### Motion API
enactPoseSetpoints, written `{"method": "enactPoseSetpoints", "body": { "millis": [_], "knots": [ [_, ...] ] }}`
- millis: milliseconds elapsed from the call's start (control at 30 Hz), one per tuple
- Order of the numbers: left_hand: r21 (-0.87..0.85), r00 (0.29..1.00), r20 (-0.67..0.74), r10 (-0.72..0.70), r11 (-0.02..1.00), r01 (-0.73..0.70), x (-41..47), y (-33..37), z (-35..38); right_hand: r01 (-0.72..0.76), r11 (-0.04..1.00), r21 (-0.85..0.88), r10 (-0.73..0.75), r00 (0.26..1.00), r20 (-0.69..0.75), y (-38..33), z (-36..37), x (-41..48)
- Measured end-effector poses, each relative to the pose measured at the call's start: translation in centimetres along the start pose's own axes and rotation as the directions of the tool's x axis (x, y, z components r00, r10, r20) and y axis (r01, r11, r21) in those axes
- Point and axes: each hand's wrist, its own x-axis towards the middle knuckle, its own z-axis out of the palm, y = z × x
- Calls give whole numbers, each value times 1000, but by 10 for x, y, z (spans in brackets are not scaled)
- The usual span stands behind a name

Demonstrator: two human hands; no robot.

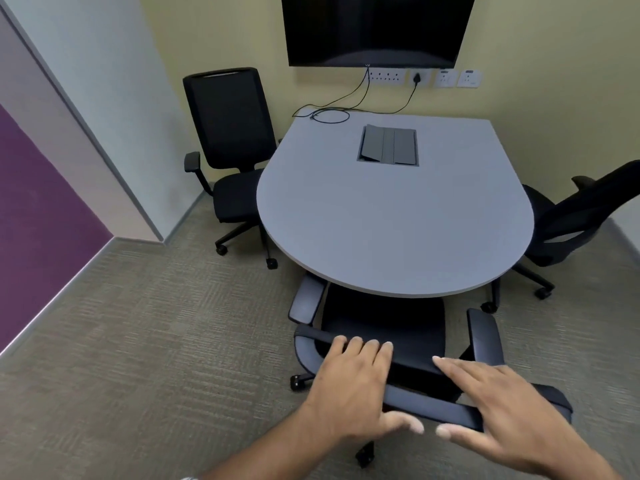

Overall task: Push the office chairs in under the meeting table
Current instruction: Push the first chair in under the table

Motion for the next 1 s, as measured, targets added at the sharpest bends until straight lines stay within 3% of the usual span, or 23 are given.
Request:
{"method": "enactPoseSetpoints", "body": {
  "millis": [167, 333, 500, 667, 767, 900, 1000],
  "knots": [
    [-27, 987, -36, 154, 988, -155, -5, -34, -2, -62, 998, -6, 62, 997, 34, -1, 0, -4],
    [-47, 985, -86, 148, 987, -152, -15, -47, 4, -129, 991, 19, 128, 991, 49, -2, 2, -12],
    [-38, 990, -49, 134, 990, -136, -15, -43, -5, -148, 987, 58, 146, 989, 38, -3, 0, -15],
    [-102, 977, -128, 173, 977, -186, -22, -47, -9, -244, 927, 285, 251, 968, 13, -12, -10, -14],
    [-206, 960, -255, 115, 964, -170, -31, -63, -8, -266, 905, 331, 306, 949, -74, -17, -25, 6],
    [-266, 931, -363, -28, 961, -75, -37, -119, -8, -215, 924, 317, 271, 952, -144, -36, -54, 80],
    [-287, 935, -335, -121, 958, 21, -39, -158, -13, -192, 933, 306, 251, 954, -165, -52, -66, 132]
  ]
}}
